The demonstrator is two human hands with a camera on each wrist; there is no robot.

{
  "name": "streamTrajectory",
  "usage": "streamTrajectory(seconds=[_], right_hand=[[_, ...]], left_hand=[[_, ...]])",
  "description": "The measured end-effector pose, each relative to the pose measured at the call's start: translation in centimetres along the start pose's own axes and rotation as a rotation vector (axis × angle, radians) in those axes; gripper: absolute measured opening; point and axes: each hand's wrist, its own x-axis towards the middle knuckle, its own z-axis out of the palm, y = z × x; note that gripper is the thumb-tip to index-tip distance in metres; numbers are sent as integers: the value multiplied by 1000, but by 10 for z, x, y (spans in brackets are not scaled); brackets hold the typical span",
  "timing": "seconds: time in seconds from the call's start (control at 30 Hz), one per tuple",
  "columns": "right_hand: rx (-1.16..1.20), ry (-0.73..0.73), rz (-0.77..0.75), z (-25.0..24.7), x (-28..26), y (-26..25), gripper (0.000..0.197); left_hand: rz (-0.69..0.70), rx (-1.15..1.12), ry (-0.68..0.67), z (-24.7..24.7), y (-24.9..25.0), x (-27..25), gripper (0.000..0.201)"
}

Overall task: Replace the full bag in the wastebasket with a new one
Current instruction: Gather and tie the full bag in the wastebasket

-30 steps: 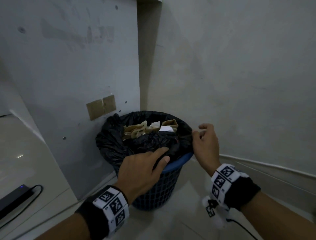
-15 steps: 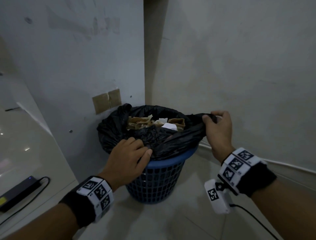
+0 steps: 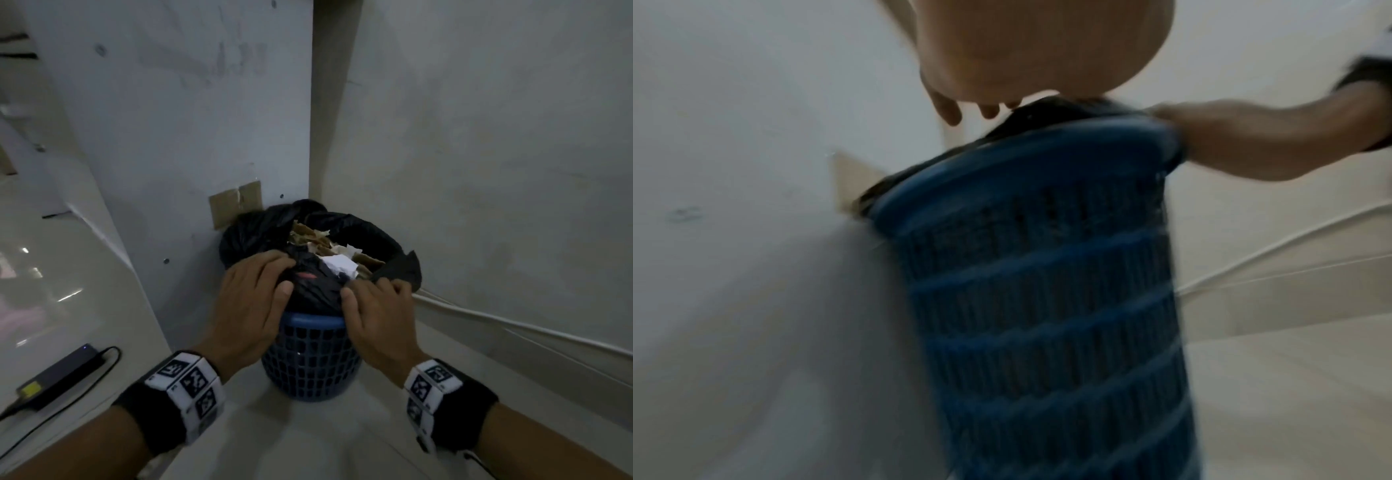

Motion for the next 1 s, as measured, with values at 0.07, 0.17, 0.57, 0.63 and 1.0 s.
streamTrajectory(seconds=[0.07, 0.17, 0.57, 0.63, 1.0], right_hand=[[84, -22, 18, 4, -4, -20, 40], [473, 80, 38, -5, -4, -29, 30], [684, -29, 1036, -13, 14, 59, 49], [884, -241, 1213, -15, 13, 57, 51], [773, 357, 591, -37, 63, 39, 21]], left_hand=[[55, -58, -10, 4, 21, 6, 41], [78, -174, -128, 13, 43, 15, 39], [-36, 73, -279, 27, 46, 9, 57], [-24, 157, -268, 31, 43, 10, 59], [64, 35, -147, 14, -4, 2, 59]])
